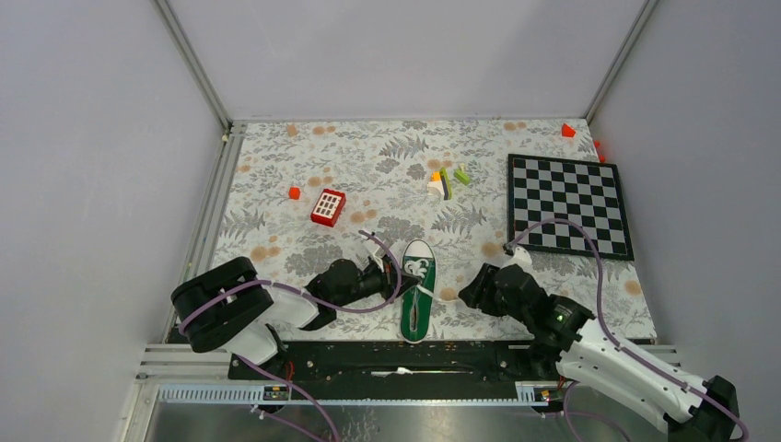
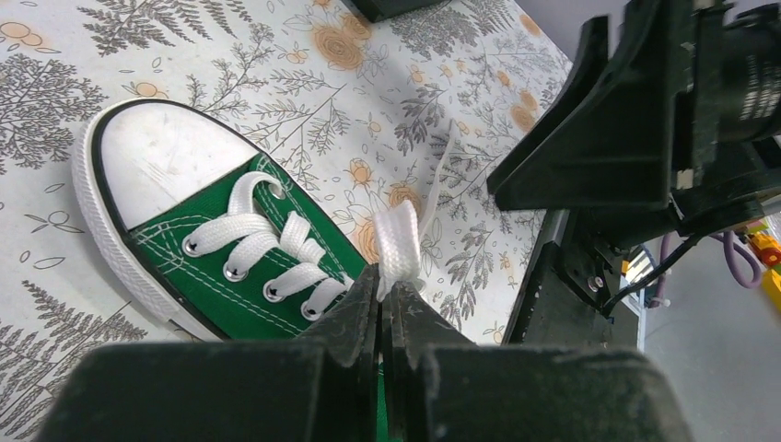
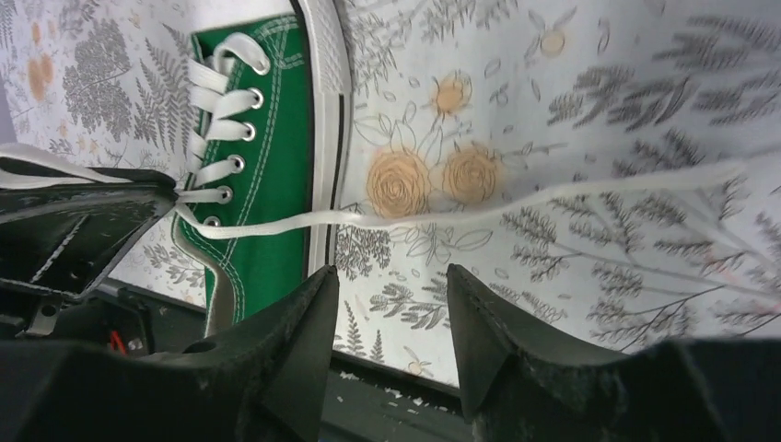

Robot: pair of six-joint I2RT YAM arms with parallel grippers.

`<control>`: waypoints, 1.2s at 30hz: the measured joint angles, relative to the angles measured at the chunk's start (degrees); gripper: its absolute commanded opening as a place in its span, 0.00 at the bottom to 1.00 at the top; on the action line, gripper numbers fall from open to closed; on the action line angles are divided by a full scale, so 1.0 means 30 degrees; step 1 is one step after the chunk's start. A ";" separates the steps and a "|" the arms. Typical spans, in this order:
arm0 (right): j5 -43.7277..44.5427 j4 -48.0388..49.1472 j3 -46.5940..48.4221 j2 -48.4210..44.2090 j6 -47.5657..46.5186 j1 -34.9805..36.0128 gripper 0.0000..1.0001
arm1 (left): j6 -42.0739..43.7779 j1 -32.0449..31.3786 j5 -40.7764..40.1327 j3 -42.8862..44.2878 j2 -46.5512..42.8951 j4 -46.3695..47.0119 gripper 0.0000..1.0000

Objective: Tie the shoes
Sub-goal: Wrap the shoelace around the shoelace.

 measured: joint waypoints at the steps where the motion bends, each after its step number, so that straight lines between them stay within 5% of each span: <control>1: -0.0379 -0.0007 -0.0211 0.0182 0.0743 0.0000 0.58 | 0.0007 0.0000 0.0102 0.0000 0.0000 0.0029 0.00; 5: -0.1464 0.0568 0.0197 0.1836 0.1180 0.0000 0.70 | 0.0022 0.0000 0.0554 0.0000 0.0044 0.0087 0.00; 11: -0.2098 0.1829 0.4867 0.6645 -0.1610 0.0015 0.85 | 0.0022 0.0000 0.0969 0.0000 0.0401 0.0554 0.00; 17: -0.2980 0.4029 0.6659 0.8939 -0.3628 0.0029 0.91 | 0.0051 0.0000 0.1151 0.0000 0.0415 0.0670 0.00; 23: -0.4284 0.4568 0.7286 1.0418 -0.4677 0.0131 0.86 | 0.0160 0.0000 0.1246 0.0102 0.0415 0.0568 0.00; 30: -0.5224 0.4940 0.7533 1.1555 -0.5005 0.0270 0.68 | 0.0175 0.0000 0.1268 0.0109 0.0415 0.0444 0.00; 36: -0.5544 0.5355 0.7555 1.2233 -0.5042 0.0415 0.66 | 0.0182 0.0000 0.1297 0.0211 0.0415 0.0270 0.00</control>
